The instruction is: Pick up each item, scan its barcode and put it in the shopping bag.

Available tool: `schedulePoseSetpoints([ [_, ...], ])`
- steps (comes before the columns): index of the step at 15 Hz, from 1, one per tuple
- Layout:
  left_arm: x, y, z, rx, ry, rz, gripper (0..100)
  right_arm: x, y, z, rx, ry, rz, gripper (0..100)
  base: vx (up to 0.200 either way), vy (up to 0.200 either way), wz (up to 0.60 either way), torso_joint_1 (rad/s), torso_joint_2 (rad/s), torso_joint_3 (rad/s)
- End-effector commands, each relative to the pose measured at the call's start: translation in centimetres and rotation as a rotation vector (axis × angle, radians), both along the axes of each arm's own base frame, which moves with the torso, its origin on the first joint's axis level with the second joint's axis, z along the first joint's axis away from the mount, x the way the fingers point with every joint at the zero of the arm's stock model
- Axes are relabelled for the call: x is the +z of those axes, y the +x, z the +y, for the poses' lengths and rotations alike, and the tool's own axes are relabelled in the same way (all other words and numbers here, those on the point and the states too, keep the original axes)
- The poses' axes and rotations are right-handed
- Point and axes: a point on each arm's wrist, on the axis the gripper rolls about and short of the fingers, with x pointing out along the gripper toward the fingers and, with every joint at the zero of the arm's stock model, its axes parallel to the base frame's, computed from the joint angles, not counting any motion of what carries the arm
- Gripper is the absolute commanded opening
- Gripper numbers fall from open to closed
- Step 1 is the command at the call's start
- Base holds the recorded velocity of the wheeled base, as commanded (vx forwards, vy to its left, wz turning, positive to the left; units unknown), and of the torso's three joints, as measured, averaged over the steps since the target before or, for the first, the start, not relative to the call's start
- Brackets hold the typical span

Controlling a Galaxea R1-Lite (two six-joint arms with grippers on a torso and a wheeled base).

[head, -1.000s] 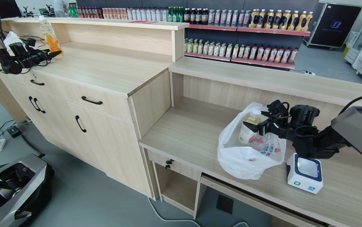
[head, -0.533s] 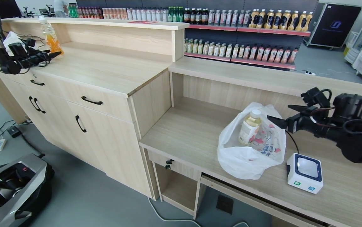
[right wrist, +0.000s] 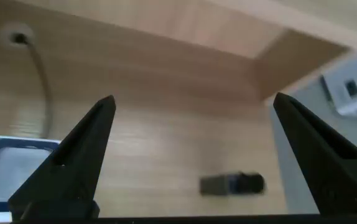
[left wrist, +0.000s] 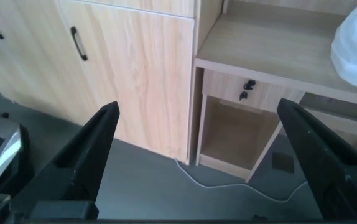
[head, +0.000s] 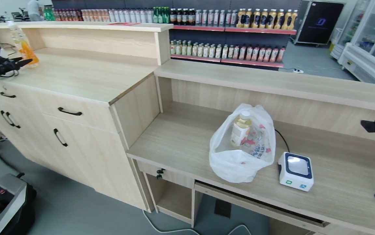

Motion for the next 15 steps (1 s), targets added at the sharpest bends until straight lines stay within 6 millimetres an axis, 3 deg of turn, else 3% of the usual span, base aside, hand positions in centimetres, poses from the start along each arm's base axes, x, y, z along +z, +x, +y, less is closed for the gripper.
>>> schedulePoseSetpoints([
  [1,0.0,0.0,0.0,0.001,0.000,0.000,100,-0.6,-1.9,-2.9,-0.190,0.006,0.070,100,0.000,0.000,-0.60,0.002,0.00,0.012],
  [4,0.0,0.0,0.0,0.001,0.000,0.000,100,-3.3,-1.9,-7.2,-0.335,-0.012,0.215,100,0.000,0.000,-0.20,-0.002,0.00,0.001],
  [7,0.0,0.0,0.0,0.001,0.001,0.000,100,-4.8,-0.7,-11.9,0.008,-0.127,0.293,100,0.000,0.000,0.00,0.000,0.00,0.000],
  [10,0.0,0.0,0.0,0.001,0.001,0.000,100,-5.3,-0.6,-13.6,0.217,-0.179,0.323,100,0.000,0.000,0.00,0.000,0.00,0.000],
  [11,0.0,0.0,0.0,0.001,0.000,0.000,100,-6.4,-0.5,-14.0,0.257,-0.163,0.347,100,0.000,0.000,0.00,0.000,0.00,0.000],
  [15,0.0,0.0,0.0,0.001,0.001,0.000,100,-9.0,-0.4,-13.7,0.431,0.013,0.362,100,0.000,0.000,0.00,0.000,0.00,0.000],
])
